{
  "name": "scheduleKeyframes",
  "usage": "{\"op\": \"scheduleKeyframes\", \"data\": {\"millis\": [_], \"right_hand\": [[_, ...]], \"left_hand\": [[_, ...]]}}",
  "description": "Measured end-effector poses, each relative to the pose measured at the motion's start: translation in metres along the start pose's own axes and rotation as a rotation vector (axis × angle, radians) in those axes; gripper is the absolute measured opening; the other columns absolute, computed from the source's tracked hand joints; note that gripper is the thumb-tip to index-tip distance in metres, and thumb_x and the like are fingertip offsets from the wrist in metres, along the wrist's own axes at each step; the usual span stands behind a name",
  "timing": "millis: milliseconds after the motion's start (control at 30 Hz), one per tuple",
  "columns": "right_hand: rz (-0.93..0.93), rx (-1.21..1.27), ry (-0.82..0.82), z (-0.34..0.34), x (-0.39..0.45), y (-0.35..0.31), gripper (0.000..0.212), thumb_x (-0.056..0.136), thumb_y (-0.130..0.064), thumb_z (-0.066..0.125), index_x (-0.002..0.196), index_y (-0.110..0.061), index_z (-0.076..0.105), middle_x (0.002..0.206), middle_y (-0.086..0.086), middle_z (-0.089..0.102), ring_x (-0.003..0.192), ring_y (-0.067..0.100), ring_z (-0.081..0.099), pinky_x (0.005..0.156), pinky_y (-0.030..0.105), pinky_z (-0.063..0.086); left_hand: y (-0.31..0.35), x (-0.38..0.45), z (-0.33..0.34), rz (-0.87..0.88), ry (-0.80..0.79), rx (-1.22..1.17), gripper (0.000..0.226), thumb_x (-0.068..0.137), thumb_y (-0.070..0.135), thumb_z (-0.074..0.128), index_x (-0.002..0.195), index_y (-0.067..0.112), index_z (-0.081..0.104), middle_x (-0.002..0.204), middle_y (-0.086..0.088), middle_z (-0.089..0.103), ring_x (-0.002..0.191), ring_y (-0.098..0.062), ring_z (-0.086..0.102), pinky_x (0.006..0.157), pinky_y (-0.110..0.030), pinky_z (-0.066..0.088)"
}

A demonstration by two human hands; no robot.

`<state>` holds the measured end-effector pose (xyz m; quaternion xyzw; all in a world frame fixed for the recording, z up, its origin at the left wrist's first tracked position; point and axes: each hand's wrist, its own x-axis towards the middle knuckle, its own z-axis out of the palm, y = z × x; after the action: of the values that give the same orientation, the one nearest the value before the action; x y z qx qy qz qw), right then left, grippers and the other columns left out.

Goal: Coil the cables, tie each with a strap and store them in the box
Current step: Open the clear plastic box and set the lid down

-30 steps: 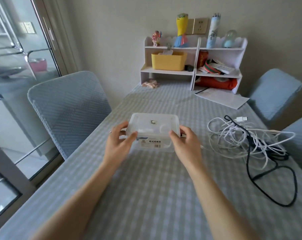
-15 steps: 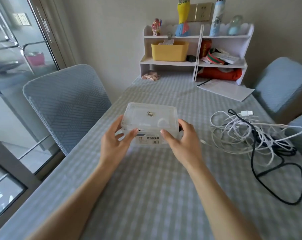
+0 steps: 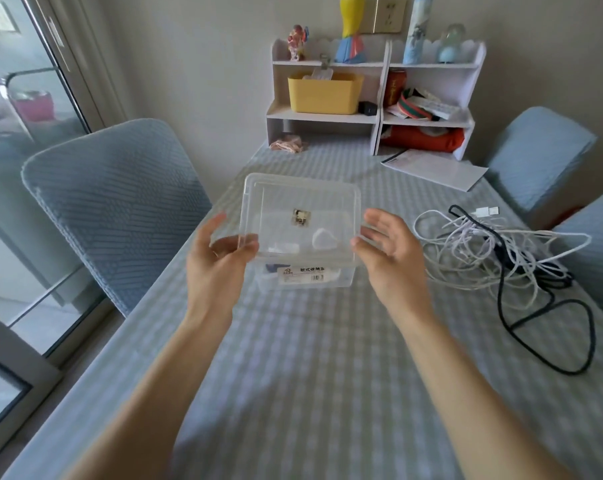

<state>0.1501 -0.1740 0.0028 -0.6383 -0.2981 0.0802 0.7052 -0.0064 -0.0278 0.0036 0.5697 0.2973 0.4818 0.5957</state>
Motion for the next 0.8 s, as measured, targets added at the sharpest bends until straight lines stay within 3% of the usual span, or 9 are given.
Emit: {"op": "scheduleKeyframes", "data": {"millis": [67, 200, 300, 367, 467, 533, 633, 733, 800], "right_hand": [[0.029, -0.015, 0.013, -0.001, -0.001, -0.003, 0.037, 0.088, -0.004, 0.068, 0.118, -0.024, 0.063, 0.119, -0.008, 0.067, 0.103, 0.006, 0.067, 0.088, 0.025, 0.054], [0.071, 0.022, 0.018, -0.004, -0.006, -0.01, 0.023, 0.084, -0.004, 0.069, 0.082, -0.026, 0.076, 0.081, -0.001, 0.073, 0.085, 0.014, 0.067, 0.095, 0.05, 0.054], [0.082, 0.049, 0.006, -0.013, -0.023, -0.011, 0.038, 0.079, 0.014, 0.056, 0.084, -0.018, 0.075, 0.085, -0.002, 0.076, 0.088, 0.013, 0.068, 0.089, 0.036, 0.054], [0.095, 0.031, -0.059, -0.023, -0.038, -0.006, 0.045, 0.078, 0.022, 0.049, 0.086, -0.015, 0.073, 0.087, -0.005, 0.076, 0.089, 0.011, 0.068, 0.088, 0.029, 0.052], [0.082, -0.105, -0.216, -0.034, -0.054, 0.005, 0.052, 0.079, 0.026, 0.045, 0.088, -0.017, 0.072, 0.091, -0.004, 0.076, 0.094, 0.009, 0.07, 0.091, 0.024, 0.053], [0.064, -0.191, -0.294, -0.035, -0.062, 0.013, 0.054, 0.079, 0.028, 0.044, 0.09, -0.017, 0.072, 0.094, -0.003, 0.075, 0.094, 0.008, 0.07, 0.093, 0.023, 0.052], [0.05, -0.277, -0.348, -0.029, -0.071, 0.021, 0.05, 0.084, 0.024, 0.047, 0.092, -0.019, 0.071, 0.094, -0.006, 0.073, 0.092, 0.001, 0.07, 0.092, 0.022, 0.051], [0.016, -0.358, -0.352, -0.026, -0.075, 0.023, 0.044, 0.087, 0.011, 0.056, 0.088, -0.03, 0.071, 0.093, -0.01, 0.075, 0.095, 0.005, 0.07, 0.092, 0.024, 0.052], [0.005, -0.375, -0.294, -0.025, -0.074, 0.024, 0.039, 0.087, 0.004, 0.06, 0.083, -0.033, 0.072, 0.088, -0.011, 0.075, 0.092, 0.009, 0.071, 0.09, 0.028, 0.053]], "left_hand": [[0.007, -0.001, -0.005, 0.03, -0.069, 0.071, 0.04, 0.084, -0.004, 0.069, 0.117, 0.018, 0.067, 0.083, 0.007, 0.074, 0.076, 0.001, 0.066, 0.069, -0.011, 0.046], [0.018, -0.005, -0.014, 0.104, -0.176, 0.16, 0.021, 0.083, -0.007, 0.068, 0.084, 0.013, 0.071, 0.067, 0.011, 0.068, 0.065, -0.001, 0.06, 0.063, -0.021, 0.05], [0.014, -0.009, -0.028, 0.158, -0.312, 0.329, 0.022, 0.082, -0.006, 0.07, 0.08, 0.016, 0.07, 0.065, 0.012, 0.065, 0.06, -0.008, 0.054, 0.058, -0.024, 0.044], [0.003, -0.015, -0.043, 0.204, -0.404, 0.475, 0.027, 0.084, -0.004, 0.07, 0.083, 0.023, 0.071, 0.077, 0.02, 0.07, 0.062, -0.011, 0.058, 0.055, -0.02, 0.043], [-0.014, -0.02, -0.065, 0.449, -0.477, 0.644, 0.04, 0.081, -0.012, 0.067, 0.085, 0.027, 0.071, 0.104, 0.022, 0.071, 0.1, -0.012, 0.065, 0.085, -0.021, 0.05], [-0.026, -0.015, -0.076, 0.677, -0.551, 0.789, 0.039, 0.076, -0.013, 0.063, 0.096, 0.018, 0.077, 0.118, 0.008, 0.069, 0.112, -0.018, 0.059, 0.097, -0.018, 0.043], [-0.035, -0.011, -0.087, 0.671, -0.697, 0.998, 0.063, 0.071, -0.02, 0.061, 0.119, 0.019, 0.073, 0.138, -0.01, 0.059, 0.127, -0.028, 0.053, 0.104, -0.025, 0.039], [-0.036, -0.015, -0.098, 0.609, -0.595, 0.992, 0.077, 0.066, -0.025, 0.045, 0.125, 0.018, 0.069, 0.143, -0.007, 0.055, 0.13, -0.023, 0.051, 0.101, -0.024, 0.04], [-0.03, -0.017, -0.098, 0.556, -0.433, 0.879, 0.061, 0.075, -0.022, 0.046, 0.113, 0.017, 0.073, 0.129, -0.003, 0.064, 0.116, -0.013, 0.06, 0.09, -0.014, 0.042]]}}
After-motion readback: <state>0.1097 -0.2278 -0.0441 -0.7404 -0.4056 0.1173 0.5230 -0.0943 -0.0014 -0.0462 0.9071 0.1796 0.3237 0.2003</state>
